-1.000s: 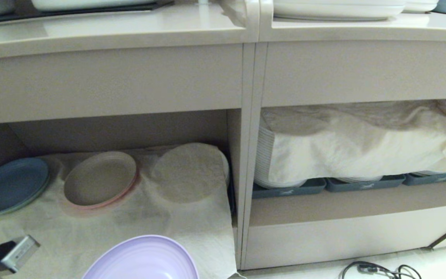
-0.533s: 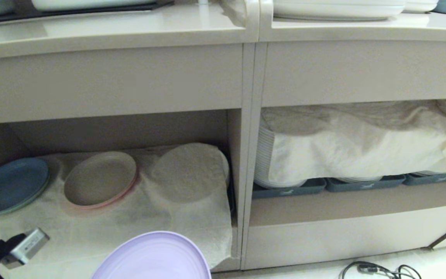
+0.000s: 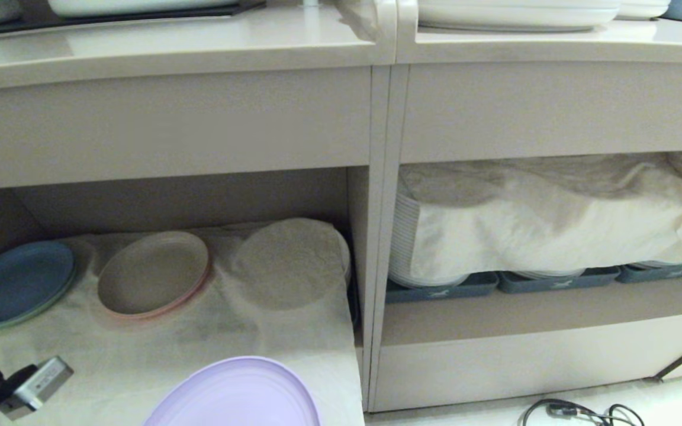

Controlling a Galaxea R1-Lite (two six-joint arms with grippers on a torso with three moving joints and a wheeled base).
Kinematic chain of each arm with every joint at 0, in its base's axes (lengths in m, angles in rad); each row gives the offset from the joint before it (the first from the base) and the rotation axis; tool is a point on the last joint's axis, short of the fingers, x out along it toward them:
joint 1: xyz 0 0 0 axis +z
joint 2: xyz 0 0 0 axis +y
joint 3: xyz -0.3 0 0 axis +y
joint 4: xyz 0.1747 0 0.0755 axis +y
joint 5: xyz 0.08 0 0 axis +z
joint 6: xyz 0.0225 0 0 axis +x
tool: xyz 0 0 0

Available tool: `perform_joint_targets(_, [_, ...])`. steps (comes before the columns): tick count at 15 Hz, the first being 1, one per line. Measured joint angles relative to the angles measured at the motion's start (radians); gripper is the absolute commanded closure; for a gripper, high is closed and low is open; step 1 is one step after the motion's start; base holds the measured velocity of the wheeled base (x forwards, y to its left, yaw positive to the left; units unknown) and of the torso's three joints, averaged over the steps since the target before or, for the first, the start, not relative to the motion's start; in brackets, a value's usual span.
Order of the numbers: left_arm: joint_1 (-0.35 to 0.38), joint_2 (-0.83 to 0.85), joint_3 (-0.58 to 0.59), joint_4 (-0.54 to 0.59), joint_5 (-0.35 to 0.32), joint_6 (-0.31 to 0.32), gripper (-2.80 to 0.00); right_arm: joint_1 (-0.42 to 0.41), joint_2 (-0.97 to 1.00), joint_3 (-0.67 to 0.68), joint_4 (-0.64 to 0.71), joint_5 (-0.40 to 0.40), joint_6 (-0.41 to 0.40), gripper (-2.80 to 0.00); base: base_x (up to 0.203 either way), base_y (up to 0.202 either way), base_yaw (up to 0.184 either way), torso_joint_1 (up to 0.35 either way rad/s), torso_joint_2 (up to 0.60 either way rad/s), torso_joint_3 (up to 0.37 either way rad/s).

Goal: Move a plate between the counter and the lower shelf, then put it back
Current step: Put the plate

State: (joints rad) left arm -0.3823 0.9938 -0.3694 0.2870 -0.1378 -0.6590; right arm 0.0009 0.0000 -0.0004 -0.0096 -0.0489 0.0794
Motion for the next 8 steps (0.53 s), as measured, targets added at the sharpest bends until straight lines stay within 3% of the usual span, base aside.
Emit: perform_joint_targets(8, [0.000, -0.030, 0.013, 0.001, 0.005, -0.004, 0.00, 0.000, 0.000, 0.000, 0.000, 0.000, 0.000, 0.00, 0.000, 0.000, 0.000, 0.000, 0.00, 0.000])
